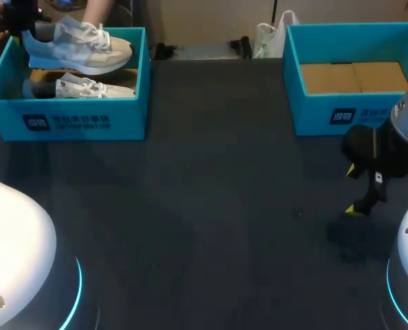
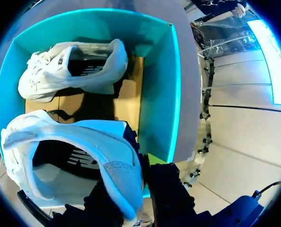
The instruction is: Take the shoe out of the shoebox, open the shoe tongue, remove and reinsert the insole, then place the shoe into the shoebox
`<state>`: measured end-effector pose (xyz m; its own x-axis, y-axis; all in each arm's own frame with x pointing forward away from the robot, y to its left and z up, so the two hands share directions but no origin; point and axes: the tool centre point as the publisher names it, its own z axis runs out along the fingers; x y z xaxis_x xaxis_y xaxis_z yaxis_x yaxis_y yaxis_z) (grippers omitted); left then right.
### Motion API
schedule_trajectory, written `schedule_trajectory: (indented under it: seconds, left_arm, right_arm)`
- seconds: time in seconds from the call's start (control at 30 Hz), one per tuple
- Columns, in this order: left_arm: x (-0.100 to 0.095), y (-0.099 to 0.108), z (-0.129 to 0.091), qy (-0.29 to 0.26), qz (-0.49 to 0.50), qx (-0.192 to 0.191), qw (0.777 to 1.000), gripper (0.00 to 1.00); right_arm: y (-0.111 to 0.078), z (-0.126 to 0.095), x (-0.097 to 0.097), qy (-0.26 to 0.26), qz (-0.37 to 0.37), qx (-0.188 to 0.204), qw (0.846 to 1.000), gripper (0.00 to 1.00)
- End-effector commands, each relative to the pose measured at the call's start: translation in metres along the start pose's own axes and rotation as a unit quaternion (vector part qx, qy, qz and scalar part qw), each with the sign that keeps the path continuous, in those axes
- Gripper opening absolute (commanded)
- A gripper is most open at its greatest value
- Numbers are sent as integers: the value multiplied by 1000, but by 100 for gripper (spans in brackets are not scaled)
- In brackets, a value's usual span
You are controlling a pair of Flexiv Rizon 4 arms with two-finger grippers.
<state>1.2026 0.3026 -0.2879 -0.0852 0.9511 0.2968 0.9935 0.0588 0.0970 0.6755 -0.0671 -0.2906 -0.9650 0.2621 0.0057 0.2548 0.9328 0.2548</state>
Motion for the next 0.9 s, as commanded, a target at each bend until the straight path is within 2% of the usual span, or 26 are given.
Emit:
schedule_trajectory:
  seconds: [0.03, 0.23, 0.5, 0.8, 0.9]
  left_arm:
    - [1, 16, 5, -5, -1, 8, 1000, 0]
    - [-4, 19, 12, -9, 1, 8, 1000, 0]
    - [-14, 10, 26, -11, 29, 13, 999, 0]
    - [-18, 6, 36, -8, 42, 6, 999, 0]
    - [-19, 6, 41, -9, 40, 14, 999, 0]
  right_arm:
    - [1, 1, 1, -1, 0, 2, 1000, 100]
    - [1, 1, 1, -1, 0, 2, 1000, 100]
    - [1, 1, 1, -1, 0, 2, 1000, 100]
    - [1, 1, 1, -1, 0, 2, 1000, 100]
    - [1, 1, 1, -1, 0, 2, 1000, 100]
